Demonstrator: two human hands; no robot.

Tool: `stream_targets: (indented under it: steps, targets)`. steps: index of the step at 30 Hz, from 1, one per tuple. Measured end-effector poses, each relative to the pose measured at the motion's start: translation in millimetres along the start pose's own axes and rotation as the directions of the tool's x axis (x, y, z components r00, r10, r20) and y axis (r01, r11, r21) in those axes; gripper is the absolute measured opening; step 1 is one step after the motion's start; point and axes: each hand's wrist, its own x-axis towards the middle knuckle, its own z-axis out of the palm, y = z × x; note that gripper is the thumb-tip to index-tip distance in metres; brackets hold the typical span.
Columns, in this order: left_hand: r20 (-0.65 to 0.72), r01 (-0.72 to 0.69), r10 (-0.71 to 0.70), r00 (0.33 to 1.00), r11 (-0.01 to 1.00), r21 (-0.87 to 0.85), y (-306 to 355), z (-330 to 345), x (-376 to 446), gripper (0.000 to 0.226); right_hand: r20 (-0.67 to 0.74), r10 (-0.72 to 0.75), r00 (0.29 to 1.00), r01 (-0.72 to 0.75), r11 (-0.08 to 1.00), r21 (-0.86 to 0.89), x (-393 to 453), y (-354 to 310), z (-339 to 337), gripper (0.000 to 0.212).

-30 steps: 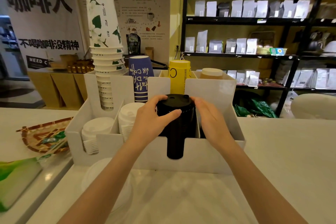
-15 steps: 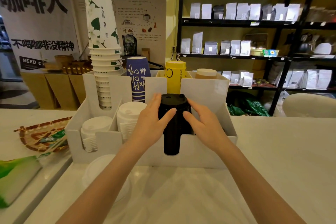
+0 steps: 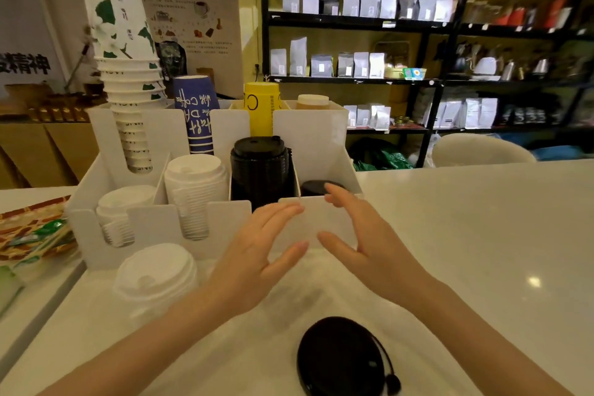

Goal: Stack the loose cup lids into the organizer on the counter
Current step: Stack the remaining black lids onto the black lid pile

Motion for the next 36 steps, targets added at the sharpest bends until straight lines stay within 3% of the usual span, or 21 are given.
stream_targets:
  steps: [3,7,12,18,22,31,36]
  targets:
    - [0.186,0.060,-0.049,0.981,0.997,-0.056,1.4,7.5,-27.7,0.057,0.016,0.050,0.999,-0.049,0.999,-0.016,-33.8,2.5,-3.4,0.061]
    - [0.424,0.161,-0.110,0.899,0.983,-0.087,10.2,10.9,-53.8,0.076,0.052,0.151,0.987,-0.152,0.988,0.018,-76.2,11.1,-1.2,0.065]
    - [0.535,0.160,-0.098,0.839,0.985,-0.070,24.7,18.8,-65.6,0.094,0.147,0.276,0.950,-0.287,0.956,0.061,-112.6,14.5,0.3,0.077]
    - [0.508,0.147,-0.098,0.856,0.988,-0.057,25.1,23.5,-70.9,0.094,0.212,0.327,0.921,-0.330,0.944,-0.021,-123.1,12.9,2.8,0.088]
    - [0.499,0.133,-0.079,0.863,0.988,-0.073,21.2,26.2,-72.2,0.094,0.210,0.252,0.945,-0.239,0.967,-0.089,-119.3,13.2,6.9,0.063]
    - [0.374,0.227,-0.140,0.917,0.953,-0.200,19.8,26.4,-64.7,0.086,0.234,0.195,0.953,-0.226,0.967,0.116,-105.1,-1.6,-4.2,0.034]
    - [0.253,0.219,-0.165,0.953,0.954,-0.202,18.4,17.2,-49.9,0.069,0.223,0.231,0.947,-0.271,0.948,0.168,-82.3,11.6,-4.7,0.047]
